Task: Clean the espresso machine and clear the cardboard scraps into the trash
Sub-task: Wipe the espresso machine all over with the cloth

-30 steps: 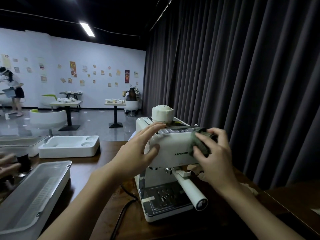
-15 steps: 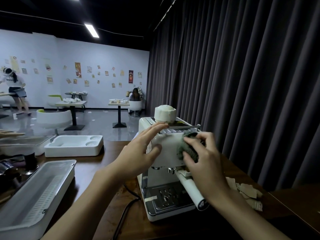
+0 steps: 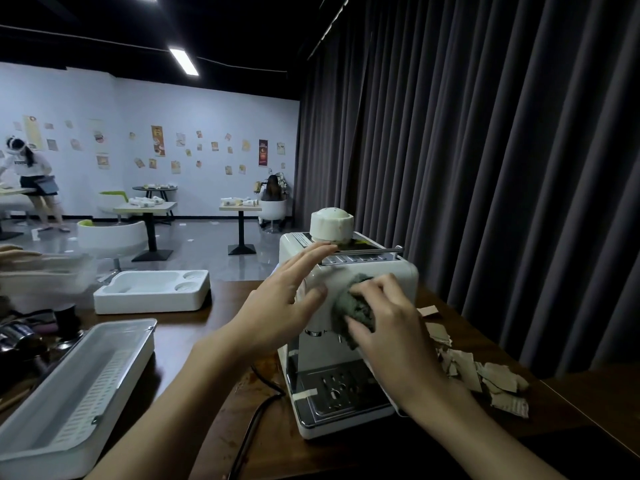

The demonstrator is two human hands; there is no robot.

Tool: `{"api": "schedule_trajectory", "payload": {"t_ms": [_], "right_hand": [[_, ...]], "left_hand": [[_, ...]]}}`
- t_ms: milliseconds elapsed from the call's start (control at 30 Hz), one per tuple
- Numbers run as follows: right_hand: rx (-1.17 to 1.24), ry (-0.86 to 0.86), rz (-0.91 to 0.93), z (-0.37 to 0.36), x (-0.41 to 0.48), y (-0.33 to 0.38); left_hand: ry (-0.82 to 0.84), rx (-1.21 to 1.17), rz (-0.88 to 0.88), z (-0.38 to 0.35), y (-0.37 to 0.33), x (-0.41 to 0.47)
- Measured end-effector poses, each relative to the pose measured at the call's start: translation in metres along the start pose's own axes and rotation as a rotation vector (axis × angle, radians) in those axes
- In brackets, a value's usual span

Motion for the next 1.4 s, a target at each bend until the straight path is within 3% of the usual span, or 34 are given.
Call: {"api": "schedule_trajectory", "payload": {"t_ms": [67,233,400,533,667,800,933,1133,1267,1400], "right_hand": [[-0.005,-0.028,-0.070,0.004,0.000,-0.006],[-0.033,0.155,-0.004,-0.009,-0.004,0.010],[-0.007,-0.002,-0.140,0.003,-0.004,-0.023],[-0.014,0.085,-0.061,-0.003,-0.003,-0.022],[0.054,-0.182,-0.222,0.023,-0.007,-0.056],[0.023,-0.209,-0.194,0.021,-0.012,-0.063],[0.027,-0.330,-0.293,0.031,-0.006,-0.074],[-0.069,-0.199,0.000,0.017,0.004,-0.043],[-0.040,-0.255,-0.157,0.024,0.006,-0.047],[-0.070,-0.123,0.043,0.005,0.005,-0.019]], "left_hand": [[-0.008,0.008,-0.001,0.000,0.000,0.000],[-0.025,0.042,-0.012,-0.001,0.001,-0.001],[-0.036,0.066,-0.012,-0.001,0.000,-0.001],[-0.063,0.097,-0.042,-0.004,-0.002,-0.002],[-0.072,0.110,-0.047,-0.003,-0.001,-0.002],[-0.062,0.115,-0.065,-0.005,-0.002,0.000],[-0.060,0.119,-0.066,-0.003,0.000,-0.001],[-0.043,0.131,-0.072,-0.001,-0.001,-0.001],[-0.040,0.133,-0.063,-0.001,0.001,-0.002],[-0.035,0.129,-0.062,-0.001,0.000,-0.002]]}}
Point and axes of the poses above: each hand's wrist, its own x-axis towards the middle knuckle, its own z-axis out of the back of the hand, y = z × x, the point moved 6 cm from there along x, towards the middle knuckle, and after that the axes turned 2 degrees about z, right-handed, at the moved point
